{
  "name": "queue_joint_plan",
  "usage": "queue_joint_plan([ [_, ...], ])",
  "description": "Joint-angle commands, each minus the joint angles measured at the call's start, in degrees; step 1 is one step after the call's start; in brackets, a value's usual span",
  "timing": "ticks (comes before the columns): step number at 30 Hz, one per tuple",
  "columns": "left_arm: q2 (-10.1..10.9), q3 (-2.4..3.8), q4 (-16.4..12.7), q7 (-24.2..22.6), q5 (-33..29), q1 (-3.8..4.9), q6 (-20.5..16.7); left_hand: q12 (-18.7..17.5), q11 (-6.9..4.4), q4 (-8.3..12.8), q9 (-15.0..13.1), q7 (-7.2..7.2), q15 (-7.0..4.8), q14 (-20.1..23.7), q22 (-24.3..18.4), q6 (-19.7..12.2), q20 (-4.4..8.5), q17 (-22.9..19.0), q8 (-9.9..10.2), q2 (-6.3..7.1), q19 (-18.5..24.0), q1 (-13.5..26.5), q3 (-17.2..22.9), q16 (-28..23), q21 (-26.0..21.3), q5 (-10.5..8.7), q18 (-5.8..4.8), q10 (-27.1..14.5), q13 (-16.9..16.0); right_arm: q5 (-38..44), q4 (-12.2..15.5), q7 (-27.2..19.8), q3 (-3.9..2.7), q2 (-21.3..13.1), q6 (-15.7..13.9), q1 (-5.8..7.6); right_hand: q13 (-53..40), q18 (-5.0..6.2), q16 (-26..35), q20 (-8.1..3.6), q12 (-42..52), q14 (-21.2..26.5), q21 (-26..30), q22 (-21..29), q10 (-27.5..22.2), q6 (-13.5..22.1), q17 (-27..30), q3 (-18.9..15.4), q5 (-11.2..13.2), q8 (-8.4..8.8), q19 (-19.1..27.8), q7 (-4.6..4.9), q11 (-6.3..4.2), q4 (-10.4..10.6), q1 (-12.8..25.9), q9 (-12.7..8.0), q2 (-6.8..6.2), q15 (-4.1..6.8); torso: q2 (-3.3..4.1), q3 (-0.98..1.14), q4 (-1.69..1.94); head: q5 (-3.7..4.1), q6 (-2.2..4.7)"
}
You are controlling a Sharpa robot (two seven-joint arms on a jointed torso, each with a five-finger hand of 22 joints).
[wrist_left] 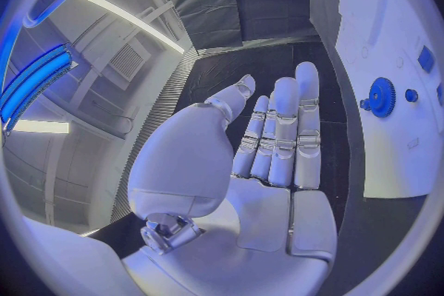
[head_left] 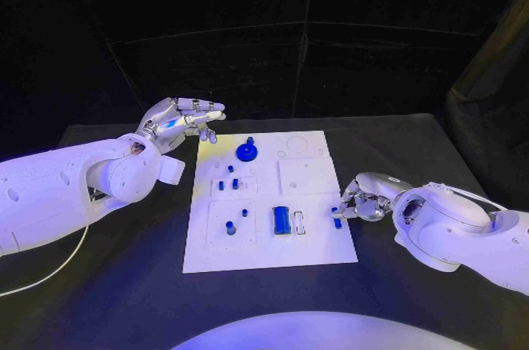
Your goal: Assemble the parts on the task board
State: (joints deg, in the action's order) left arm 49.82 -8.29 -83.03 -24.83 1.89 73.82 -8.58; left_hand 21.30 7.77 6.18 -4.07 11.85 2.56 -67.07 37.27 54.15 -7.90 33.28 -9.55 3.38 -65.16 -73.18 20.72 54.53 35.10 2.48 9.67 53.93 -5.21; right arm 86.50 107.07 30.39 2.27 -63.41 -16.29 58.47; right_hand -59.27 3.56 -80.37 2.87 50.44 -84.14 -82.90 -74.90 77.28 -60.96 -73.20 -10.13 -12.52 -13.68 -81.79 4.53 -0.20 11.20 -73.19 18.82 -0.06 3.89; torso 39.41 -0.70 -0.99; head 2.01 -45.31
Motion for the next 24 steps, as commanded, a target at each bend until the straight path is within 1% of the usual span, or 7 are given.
queue_joint_plan([
  [1,0.0,0.04,-0.1,-0.2,-0.2,0.06,0.6,0.2,-0.08,0.0,0.0,0.02,0.00,0.5,-0.1,-0.4,-0.22,-0.1,-0.2,-0.48,-0.2,-0.1,-0.2,0.4,-0.1,0.28,0.79,-0.3,-0.1,1.5,-0.5,0.7,0.01,0.7,3.2,0.02,0.1,-0.57,0.2,0.16,-0.2,-2.7,0.3,-3.7,-0.2,-0.3,0.1,-0.2,-0.3,0.11,0.5,0.01,0.32,0.1,0.4,0.1,-0.02,-0.32,0.02,-0.01,0.02,-0.02,-0.06],
  [5,0.0,0.04,-0.1,-0.2,-0.2,0.06,0.6,0.2,-0.08,0.0,0.0,0.02,0.00,0.5,-0.1,-0.4,-0.22,-0.1,-0.2,-0.48,-0.2,-0.1,-0.2,0.4,-0.1,0.28,0.79,-0.3,-0.1,1.7,-1.0,0.7,0.01,1.3,3.9,-0.01,0.1,-0.56,0.3,0.15,-0.3,-2.7,0.3,-3.6,-0.2,-0.3,0.2,-0.3,-0.5,0.16,0.5,-0.01,0.29,0.0,0.3,0.1,-0.07,-0.31,-0.01,0.01,0.02,-0.02,-0.18],
  [10,0.0,0.03,0.0,-0.2,-0.2,0.06,0.6,0.2,-0.08,0.0,0.0,0.02,0.00,0.5,-0.1,-0.4,-0.22,-0.1,-0.2,-0.48,-0.2,-0.1,-0.2,0.4,-0.1,0.28,0.79,-0.3,-0.1,2.3,-1.4,0.8,0.02,2.1,4.9,-0.06,0.1,-0.56,0.4,0.12,-0.5,-2.6,0.4,-3.6,-0.3,-0.3,0.3,-0.4,-0.8,0.28,0.5,-0.03,0.26,-0.3,-0.5,0.3,-0.14,-0.28,-0.01,-0.03,0.05,-0.02,-0.26],
  [15,0.0,0.02,0.0,-0.2,-0.2,0.06,0.6,0.2,-0.08,0.0,0.0,0.02,0.00,0.5,-0.1,-0.4,-0.22,-0.1,-0.2,-0.48,-0.2,-0.1,-0.2,0.4,-0.1,0.28,0.79,-0.3,-0.1,3.9,-1.7,0.9,0.03,2.6,7.0,-0.09,0.1,-0.52,0.5,0.09,-0.8,-2.6,0.5,-3.5,-0.5,-0.3,0.3,-0.5,-0.8,0.50,0.6,-0.01,0.25,-1.1,-2.0,0.5,-0.24,-0.25,0.00,-0.04,0.04,-0.03,-0.33],
  [20,0.0,0.01,0.0,-0.2,-0.2,0.06,0.6,0.2,-0.08,0.0,0.0,0.02,0.00,0.5,-0.1,-0.4,-0.22,-0.1,-0.2,-0.48,-0.2,-0.1,-0.2,0.4,-0.1,0.28,0.79,-0.3,-0.1,7.5,-1.8,1.1,0.04,3.2,9.8,-0.14,0.4,-0.49,0.7,0.04,-1.3,-2.6,0.7,-3.3,-0.8,-0.4,0.5,-0.1,-0.1,0.78,0.8,-0.01,0.19,-2.6,-4.5,0.8,-0.09,-0.19,-0.04,-0.05,0.03,-0.04,-0.39],
  [24,0.1,0.01,0.0,-0.2,-0.2,0.06,0.6,0.2,-0.08,0.0,0.0,0.02,0.00,0.5,-0.1,-0.4,-0.22,-0.1,-0.2,-0.48,-0.2,-0.1,-0.2,0.4,-0.1,0.28,0.79,-0.3,-0.1,10.8,-1.9,1.2,0.05,3.9,11.5,-0.26,0.7,-0.45,0.9,-0.12,-2.1,-2.5,0.8,-3.2,-1.2,-0.5,0.7,1.9,0.6,1.19,0.9,-0.12,0.01,-4.9,-8.5,0.9,0.81,-0.02,-0.05,-0.07,0.08,0.06,-0.39],
])
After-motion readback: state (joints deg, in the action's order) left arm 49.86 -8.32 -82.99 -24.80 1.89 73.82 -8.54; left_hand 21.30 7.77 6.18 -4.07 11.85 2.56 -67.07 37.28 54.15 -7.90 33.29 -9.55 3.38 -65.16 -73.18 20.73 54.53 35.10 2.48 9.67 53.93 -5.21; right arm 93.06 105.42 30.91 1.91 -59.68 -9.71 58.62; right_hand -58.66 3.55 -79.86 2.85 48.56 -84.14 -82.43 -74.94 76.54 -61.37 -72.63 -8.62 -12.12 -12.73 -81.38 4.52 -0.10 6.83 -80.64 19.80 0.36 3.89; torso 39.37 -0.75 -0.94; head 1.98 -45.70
